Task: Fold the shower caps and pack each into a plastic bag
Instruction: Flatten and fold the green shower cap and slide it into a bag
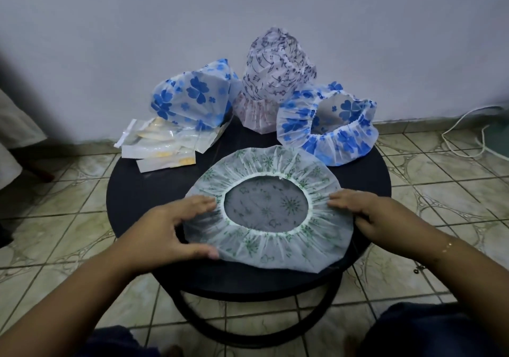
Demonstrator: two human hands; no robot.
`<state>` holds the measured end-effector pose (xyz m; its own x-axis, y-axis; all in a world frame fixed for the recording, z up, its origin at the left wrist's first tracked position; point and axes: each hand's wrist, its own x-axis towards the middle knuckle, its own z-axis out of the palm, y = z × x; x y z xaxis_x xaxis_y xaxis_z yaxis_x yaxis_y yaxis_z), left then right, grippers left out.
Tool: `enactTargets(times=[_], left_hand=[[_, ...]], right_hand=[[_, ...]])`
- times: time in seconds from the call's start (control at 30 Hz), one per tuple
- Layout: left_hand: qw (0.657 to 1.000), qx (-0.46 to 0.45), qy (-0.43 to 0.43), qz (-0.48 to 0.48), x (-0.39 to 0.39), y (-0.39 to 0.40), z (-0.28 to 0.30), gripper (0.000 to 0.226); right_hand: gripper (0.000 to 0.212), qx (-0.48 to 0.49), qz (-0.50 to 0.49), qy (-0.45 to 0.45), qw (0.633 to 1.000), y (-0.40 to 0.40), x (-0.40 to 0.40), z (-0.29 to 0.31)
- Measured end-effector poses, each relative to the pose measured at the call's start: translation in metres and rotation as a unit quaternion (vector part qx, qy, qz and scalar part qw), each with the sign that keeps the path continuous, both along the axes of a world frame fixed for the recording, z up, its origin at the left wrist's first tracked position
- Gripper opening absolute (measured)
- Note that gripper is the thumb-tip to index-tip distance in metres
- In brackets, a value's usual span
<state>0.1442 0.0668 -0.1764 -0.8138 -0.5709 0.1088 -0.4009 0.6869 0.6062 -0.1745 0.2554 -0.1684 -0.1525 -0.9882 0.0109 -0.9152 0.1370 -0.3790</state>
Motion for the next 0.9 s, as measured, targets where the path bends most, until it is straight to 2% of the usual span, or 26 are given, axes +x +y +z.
enactTargets(times=[0.1,0.23,0.33,0.4,0.5,0.57,0.67,0.73,0.8,0.9], left_hand=[[0.997,-0.036,-0.062,-0.039,0.002,0.003,-0.014,0.082],[0.994,-0.087,-0.039,-0.044,0.005,0.004,-0.018,0.06],[0.995,-0.098,-0.01,-0.018,0.003,0.009,-0.011,0.058],[0.995,-0.097,0.0,0.02,0.0,0.011,-0.002,0.057],[0.993,-0.092,0.035,0.062,-0.008,0.008,0.005,0.053],[0.99,-0.057,0.069,0.107,-0.014,0.002,0.006,0.047],[0.984,0.016,0.092,0.153,-0.022,-0.005,0.007,0.07],[0.979,0.077,0.091,0.163,-0.026,-0.006,0.01,0.048],[0.973,0.13,0.094,0.166,-0.031,-0.006,0.011,0.024],[0.961,0.168,0.099,0.198,-0.035,-0.009,0.006,0.013]], right_hand=[[0.063,0.084,0.027,0.014,0.996,0.005,-0.003,0.003],[0.069,0.121,0.042,-0.027,0.991,0.01,-0.009,0.004],[0.071,0.109,0.044,-0.044,0.992,0.01,-0.009,0.002],[0.061,0.057,0.04,-0.039,0.997,0.008,-0.008,0.0],[0.03,-0.034,-0.013,-0.059,0.998,0.003,-0.006,0.002],[0.046,-0.052,-0.075,-0.121,0.988,-0.002,-0.003,0.006],[0.069,-0.055,-0.142,-0.14,0.978,-0.015,-0.002,0.002],[0.079,-0.081,-0.172,-0.145,0.971,-0.024,-0.002,-0.004],[0.076,-0.101,-0.192,-0.145,0.965,-0.03,-0.003,-0.011],[0.056,-0.104,-0.207,-0.115,0.966,-0.038,-0.005,-0.017]])
